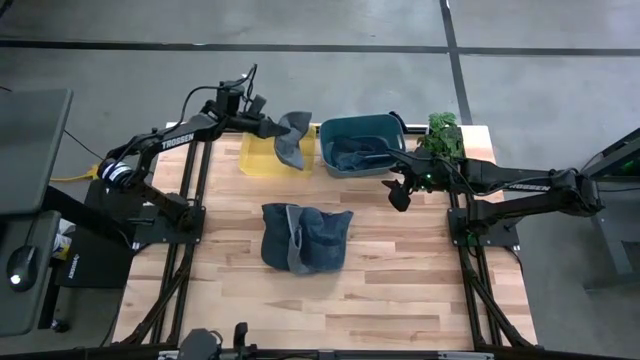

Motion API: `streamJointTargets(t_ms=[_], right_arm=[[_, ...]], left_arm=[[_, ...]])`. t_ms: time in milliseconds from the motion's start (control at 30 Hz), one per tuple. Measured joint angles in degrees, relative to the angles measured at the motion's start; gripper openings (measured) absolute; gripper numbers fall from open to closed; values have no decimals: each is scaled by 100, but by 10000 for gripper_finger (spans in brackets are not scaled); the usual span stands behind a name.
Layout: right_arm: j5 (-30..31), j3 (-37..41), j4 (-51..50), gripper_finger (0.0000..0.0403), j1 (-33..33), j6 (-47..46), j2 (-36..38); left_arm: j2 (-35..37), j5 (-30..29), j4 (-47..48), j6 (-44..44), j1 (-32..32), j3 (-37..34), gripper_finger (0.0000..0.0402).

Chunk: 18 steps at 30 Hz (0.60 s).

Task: Pick & Place hat
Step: Put the right gray cap into the yellow bin

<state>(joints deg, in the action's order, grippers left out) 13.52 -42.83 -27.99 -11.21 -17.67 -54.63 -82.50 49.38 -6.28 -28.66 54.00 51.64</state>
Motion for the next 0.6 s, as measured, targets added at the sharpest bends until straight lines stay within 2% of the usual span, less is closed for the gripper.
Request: streamJointTargets(t_ms=[467, 600], right_arm=[[2, -2, 0, 222, -1, -3, -2], [24, -2, 0, 222, -1, 10, -2]], left_arm=[[-131, 40, -471, -179, 0, 7, 9], [-135, -63, -337, -165, 2, 7, 9]])
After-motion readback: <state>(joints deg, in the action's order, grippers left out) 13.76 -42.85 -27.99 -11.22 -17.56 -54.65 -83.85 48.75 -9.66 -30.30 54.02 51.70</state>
